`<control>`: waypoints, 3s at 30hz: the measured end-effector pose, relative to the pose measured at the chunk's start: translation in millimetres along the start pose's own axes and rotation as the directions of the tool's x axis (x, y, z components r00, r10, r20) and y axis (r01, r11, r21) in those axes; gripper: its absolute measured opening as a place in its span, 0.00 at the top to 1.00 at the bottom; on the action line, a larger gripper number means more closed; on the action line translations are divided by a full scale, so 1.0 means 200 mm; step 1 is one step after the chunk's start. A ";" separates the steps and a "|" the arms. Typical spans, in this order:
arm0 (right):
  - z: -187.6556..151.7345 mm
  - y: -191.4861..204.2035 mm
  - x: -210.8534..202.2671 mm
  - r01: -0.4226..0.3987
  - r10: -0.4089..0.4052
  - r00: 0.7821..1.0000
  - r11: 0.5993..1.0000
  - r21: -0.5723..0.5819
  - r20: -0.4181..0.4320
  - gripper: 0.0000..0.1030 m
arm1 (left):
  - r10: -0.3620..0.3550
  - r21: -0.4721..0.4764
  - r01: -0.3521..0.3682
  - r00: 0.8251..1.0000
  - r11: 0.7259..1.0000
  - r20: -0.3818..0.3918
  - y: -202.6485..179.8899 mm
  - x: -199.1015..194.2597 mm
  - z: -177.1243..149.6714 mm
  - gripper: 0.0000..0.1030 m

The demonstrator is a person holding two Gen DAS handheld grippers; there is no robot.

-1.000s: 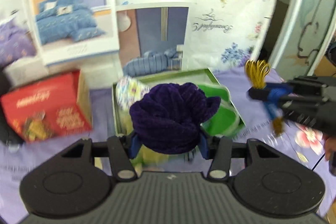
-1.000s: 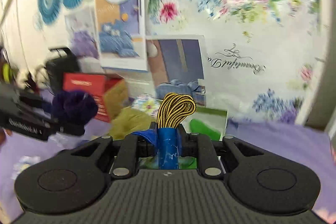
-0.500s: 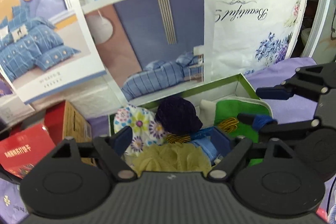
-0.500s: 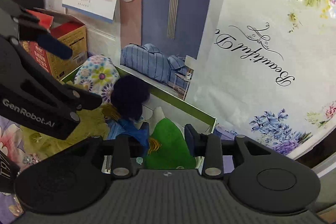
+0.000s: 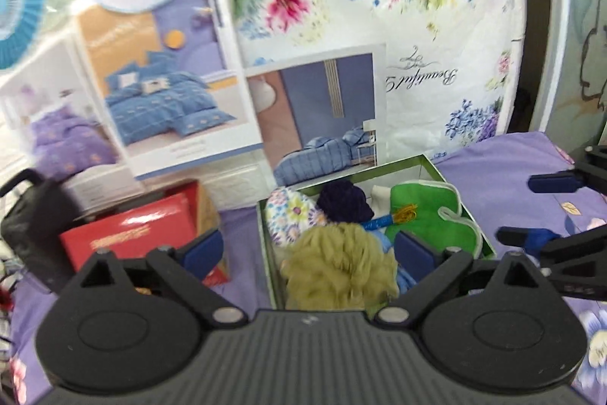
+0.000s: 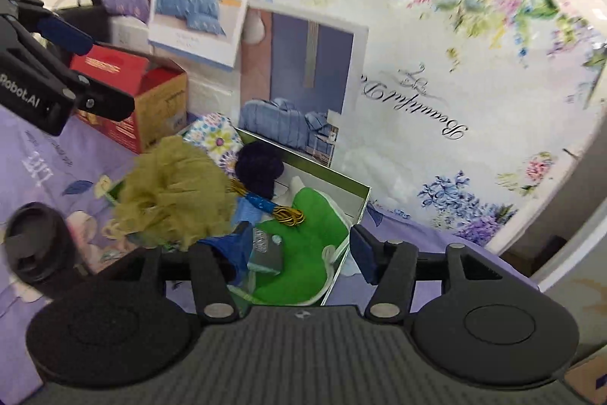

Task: Organize soft objects
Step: 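Open both tools and withdraw them from the green box, then move right tool to pink lace pearl pouch and close on it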

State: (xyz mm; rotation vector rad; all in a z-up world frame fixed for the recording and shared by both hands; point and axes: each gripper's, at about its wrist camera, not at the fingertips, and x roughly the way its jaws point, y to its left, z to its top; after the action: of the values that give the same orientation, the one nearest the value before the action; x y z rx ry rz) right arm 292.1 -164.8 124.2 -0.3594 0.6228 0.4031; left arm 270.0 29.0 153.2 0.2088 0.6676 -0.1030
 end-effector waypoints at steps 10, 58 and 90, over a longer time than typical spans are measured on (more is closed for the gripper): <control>-0.45 0.38 -0.41 -0.056 0.056 0.997 0.998 0.011 0.046 0.56 | 0.000 -0.023 -0.001 1.000 1.000 -0.029 0.04 -0.38 -0.61 0.06; -0.87 0.64 -0.10 -0.043 0.043 0.999 0.979 0.200 0.007 0.48 | -0.007 -0.203 -0.050 0.962 0.978 -0.273 0.15 -0.15 -1.20 0.06; -0.74 0.81 0.07 -0.161 0.159 0.987 0.972 0.171 0.028 0.47 | -0.013 -0.263 -0.069 0.954 0.962 -0.298 0.35 -0.11 -1.31 0.06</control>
State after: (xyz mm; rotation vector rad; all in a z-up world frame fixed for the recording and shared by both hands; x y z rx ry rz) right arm 154.8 -85.9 -28.0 -0.1406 0.6707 0.5016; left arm 107.1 155.6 -22.4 -0.0325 0.9708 0.0500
